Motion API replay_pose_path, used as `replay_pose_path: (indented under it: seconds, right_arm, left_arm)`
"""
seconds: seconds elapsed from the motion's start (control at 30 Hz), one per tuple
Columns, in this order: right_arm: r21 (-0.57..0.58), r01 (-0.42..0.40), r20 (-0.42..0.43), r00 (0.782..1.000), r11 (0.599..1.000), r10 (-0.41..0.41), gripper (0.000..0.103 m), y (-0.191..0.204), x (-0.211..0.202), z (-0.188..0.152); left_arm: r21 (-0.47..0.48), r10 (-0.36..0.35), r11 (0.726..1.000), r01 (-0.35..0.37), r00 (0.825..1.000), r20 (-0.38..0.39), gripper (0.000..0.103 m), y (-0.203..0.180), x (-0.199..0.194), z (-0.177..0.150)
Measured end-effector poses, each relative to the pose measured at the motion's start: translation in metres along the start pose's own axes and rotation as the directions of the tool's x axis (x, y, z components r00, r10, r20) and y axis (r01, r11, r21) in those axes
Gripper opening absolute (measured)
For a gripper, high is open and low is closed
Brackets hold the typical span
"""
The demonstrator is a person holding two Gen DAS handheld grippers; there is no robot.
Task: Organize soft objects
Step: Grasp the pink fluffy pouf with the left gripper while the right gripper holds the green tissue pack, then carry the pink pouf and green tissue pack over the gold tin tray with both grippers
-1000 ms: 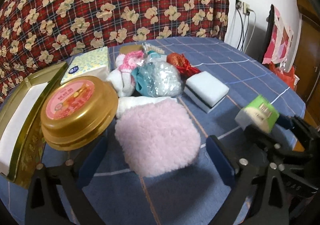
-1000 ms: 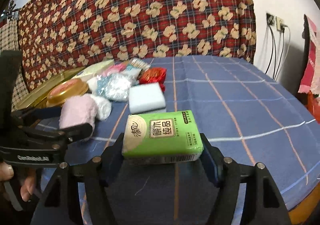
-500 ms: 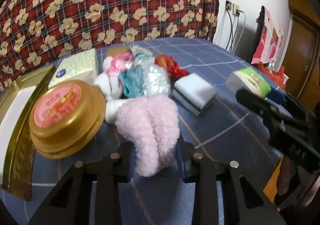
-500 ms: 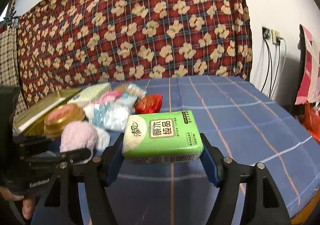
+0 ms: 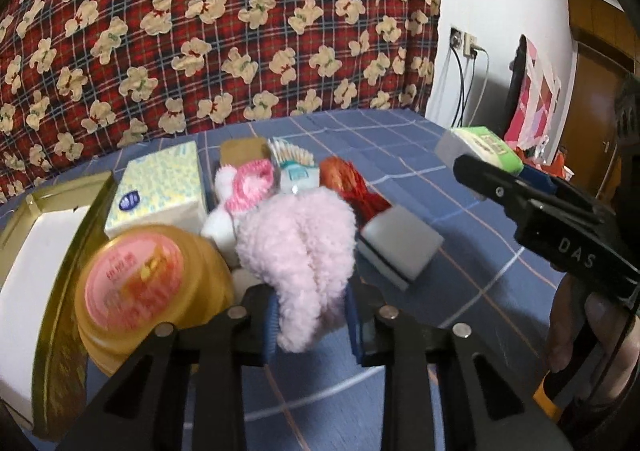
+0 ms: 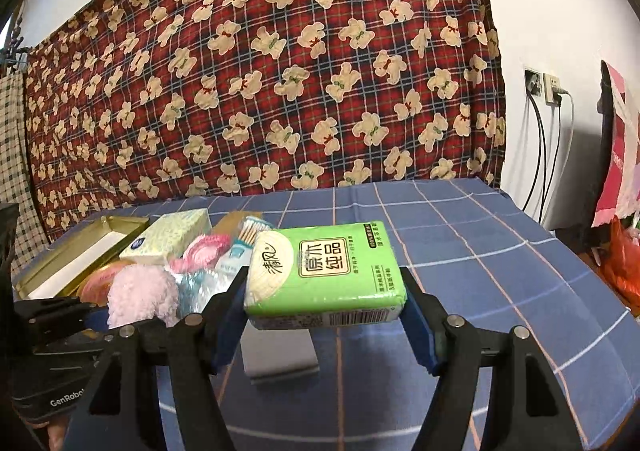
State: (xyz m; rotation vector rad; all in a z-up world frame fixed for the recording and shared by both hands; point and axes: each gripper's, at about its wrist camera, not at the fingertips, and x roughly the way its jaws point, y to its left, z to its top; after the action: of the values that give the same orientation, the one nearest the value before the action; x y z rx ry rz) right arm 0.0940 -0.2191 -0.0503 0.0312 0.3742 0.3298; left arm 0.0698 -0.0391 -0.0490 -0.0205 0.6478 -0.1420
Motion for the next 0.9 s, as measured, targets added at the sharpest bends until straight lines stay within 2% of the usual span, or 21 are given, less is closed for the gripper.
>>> replay_pose_path:
  seconds: [0.37, 0.9]
  right_arm:
    - [0.034, 0.015, 0.046, 0.999, 0.999, -0.016, 0.071, 0.009, 0.022, 0.009]
    - [0.025, 0.064, 0.084, 0.994, 0.998, -0.065, 0.071, 0.029, 0.051, 0.022]
  left_arm:
    - [-0.004, 0.081, 0.997, -0.081, 0.994, 0.077, 0.026, 0.02, 0.008, 0.011]
    - [-0.065, 0.12, 0.992, -0.111, 0.981, 0.151, 0.026, 0.045, 0.008, 0.018]
